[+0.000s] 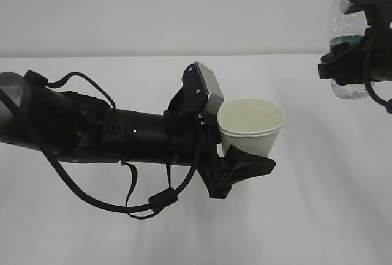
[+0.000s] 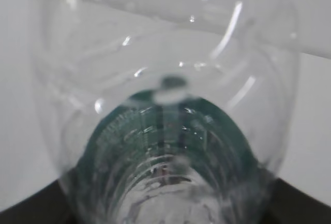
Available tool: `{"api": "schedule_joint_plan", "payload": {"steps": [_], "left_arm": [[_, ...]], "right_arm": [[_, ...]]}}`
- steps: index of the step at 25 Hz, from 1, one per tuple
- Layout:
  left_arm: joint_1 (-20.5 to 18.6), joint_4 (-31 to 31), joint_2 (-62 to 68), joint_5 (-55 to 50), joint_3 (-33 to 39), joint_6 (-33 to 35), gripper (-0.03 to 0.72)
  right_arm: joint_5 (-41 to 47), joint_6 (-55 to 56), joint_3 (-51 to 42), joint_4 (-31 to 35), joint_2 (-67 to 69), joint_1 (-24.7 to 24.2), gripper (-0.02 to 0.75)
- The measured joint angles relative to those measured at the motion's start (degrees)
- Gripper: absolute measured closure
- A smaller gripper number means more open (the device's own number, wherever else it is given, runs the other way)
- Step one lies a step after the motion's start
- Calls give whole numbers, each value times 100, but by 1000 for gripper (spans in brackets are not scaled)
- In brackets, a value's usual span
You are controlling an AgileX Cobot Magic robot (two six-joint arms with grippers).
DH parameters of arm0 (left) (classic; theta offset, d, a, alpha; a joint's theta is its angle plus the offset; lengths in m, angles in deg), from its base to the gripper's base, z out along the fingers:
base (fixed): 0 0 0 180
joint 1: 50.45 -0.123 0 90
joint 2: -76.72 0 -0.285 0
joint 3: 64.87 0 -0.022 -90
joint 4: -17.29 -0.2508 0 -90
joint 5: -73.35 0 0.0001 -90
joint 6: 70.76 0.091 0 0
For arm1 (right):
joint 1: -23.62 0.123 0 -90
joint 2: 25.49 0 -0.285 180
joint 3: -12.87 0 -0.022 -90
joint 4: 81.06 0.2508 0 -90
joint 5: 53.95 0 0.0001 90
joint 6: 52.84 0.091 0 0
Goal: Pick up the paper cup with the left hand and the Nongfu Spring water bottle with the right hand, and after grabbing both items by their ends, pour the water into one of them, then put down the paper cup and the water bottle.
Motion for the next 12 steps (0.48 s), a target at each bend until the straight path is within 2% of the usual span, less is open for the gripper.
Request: {"api": "schedule_joint_plan", "payload": {"steps": [12], "left_arm": [[0,0,0,-14,0,0,232]], "right_arm": [[346,216,0,25,44,0,309]]}}
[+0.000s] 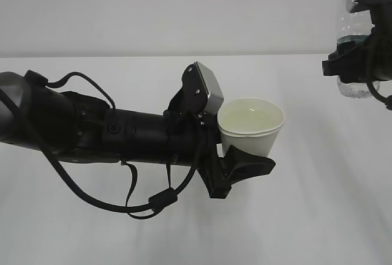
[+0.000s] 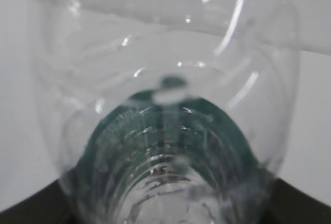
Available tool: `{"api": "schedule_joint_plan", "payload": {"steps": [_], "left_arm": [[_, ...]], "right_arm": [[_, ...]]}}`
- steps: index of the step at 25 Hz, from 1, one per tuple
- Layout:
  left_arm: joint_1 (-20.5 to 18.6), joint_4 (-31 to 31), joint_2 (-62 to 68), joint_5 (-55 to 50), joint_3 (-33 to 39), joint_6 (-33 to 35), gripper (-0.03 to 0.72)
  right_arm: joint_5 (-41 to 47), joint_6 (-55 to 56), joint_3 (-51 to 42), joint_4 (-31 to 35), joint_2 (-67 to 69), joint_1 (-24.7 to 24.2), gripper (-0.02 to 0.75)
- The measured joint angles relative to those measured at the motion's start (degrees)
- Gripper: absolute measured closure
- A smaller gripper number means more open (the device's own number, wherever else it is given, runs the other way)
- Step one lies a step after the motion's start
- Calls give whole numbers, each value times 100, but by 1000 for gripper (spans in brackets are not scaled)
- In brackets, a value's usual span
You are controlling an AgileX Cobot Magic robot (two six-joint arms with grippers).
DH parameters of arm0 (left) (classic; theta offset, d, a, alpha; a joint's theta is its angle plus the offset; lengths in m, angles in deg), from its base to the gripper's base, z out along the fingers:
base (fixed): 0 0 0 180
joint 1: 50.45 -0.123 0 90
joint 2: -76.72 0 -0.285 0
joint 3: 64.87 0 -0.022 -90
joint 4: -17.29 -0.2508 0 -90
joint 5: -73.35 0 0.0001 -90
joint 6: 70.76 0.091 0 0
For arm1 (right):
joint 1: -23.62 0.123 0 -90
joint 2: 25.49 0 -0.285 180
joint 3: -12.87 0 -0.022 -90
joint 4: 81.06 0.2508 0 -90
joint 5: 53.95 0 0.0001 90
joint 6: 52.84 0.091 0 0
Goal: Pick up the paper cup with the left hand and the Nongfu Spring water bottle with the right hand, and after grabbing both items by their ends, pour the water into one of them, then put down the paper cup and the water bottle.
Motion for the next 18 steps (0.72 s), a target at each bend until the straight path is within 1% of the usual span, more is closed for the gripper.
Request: {"api": "schedule_joint_plan", "payload": {"steps": [18], "left_arm": [[0,27,0,0,0,0,232]], "right_arm": [[58,24,0,22,0,0,321]]}}
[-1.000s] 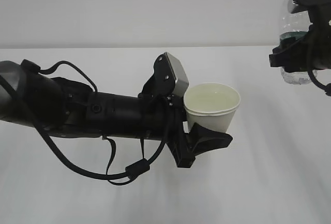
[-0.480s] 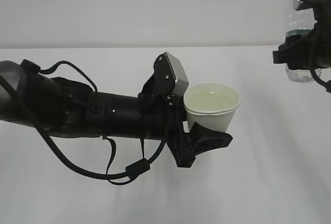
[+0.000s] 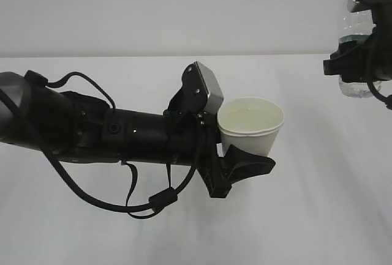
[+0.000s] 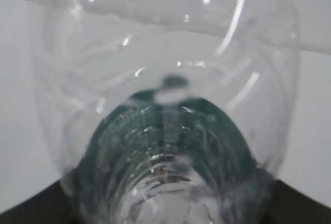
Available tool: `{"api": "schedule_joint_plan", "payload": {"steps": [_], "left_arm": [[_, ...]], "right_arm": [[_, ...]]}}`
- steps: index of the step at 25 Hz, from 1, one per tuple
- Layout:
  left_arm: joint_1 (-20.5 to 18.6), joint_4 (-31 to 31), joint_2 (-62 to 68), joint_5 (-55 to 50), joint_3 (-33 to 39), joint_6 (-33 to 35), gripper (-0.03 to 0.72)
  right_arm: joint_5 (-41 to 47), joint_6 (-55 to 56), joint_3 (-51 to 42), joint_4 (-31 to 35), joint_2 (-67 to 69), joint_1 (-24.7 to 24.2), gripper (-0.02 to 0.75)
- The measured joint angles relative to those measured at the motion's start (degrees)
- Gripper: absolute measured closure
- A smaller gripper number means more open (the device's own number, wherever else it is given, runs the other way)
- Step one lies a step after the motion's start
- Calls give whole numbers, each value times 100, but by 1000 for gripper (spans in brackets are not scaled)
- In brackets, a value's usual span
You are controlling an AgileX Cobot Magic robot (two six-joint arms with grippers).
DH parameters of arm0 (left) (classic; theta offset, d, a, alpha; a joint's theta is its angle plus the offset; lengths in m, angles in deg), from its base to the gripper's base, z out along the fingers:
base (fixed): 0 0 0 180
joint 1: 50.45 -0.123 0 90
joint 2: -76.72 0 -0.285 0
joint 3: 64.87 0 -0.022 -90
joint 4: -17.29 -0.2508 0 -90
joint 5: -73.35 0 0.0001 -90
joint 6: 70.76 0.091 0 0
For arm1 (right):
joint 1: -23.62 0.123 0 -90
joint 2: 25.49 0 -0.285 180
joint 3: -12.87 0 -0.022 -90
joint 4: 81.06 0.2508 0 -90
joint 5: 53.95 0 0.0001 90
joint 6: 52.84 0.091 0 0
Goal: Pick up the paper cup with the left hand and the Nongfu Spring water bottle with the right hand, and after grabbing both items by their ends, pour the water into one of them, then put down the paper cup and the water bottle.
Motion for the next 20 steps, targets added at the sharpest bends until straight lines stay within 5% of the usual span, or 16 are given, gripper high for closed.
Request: {"api": "schedule_joint_plan", "payload": {"steps": [20], "left_arm": [[0,13,0,0,0,0,232]], "right_arm": [[10,14,0,0,0,-2,321]]}}
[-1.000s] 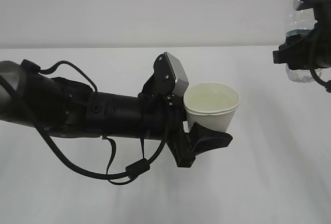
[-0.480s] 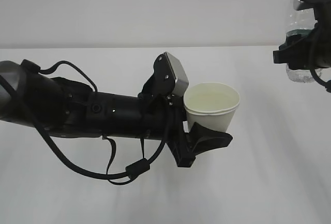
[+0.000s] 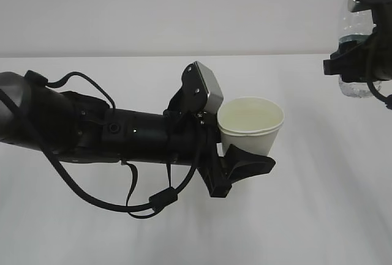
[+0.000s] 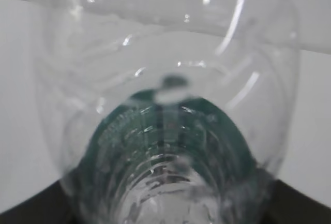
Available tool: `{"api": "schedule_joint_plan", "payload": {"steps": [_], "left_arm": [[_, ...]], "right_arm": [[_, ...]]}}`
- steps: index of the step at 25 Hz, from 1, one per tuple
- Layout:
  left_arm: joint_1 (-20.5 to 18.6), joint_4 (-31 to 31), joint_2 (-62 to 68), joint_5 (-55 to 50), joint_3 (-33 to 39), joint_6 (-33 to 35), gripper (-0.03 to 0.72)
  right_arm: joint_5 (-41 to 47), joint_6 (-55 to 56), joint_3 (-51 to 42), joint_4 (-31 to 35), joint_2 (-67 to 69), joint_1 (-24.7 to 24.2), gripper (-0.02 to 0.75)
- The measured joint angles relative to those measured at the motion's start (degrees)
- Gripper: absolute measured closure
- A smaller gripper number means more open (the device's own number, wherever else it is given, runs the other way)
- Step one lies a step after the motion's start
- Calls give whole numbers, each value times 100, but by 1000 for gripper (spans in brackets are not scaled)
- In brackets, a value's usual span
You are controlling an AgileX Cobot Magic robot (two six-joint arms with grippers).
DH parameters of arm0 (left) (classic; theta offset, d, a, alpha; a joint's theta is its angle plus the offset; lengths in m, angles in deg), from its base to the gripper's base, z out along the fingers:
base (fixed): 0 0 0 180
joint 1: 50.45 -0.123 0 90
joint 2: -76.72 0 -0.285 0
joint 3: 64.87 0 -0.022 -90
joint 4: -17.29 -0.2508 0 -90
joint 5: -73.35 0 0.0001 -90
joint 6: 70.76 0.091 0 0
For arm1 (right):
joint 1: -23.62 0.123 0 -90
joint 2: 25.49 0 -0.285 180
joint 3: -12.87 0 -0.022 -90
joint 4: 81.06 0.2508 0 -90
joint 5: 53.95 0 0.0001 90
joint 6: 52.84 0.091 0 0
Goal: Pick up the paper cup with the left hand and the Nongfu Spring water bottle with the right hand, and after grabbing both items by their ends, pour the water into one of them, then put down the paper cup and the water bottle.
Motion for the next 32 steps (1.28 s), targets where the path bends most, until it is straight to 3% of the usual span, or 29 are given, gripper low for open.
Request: {"api": "schedule_joint_plan", "payload": {"steps": [32], "left_arm": [[0,13,0,0,0,0,233]], "right_arm": [[32,76,0,0,0,-10,322]]}}
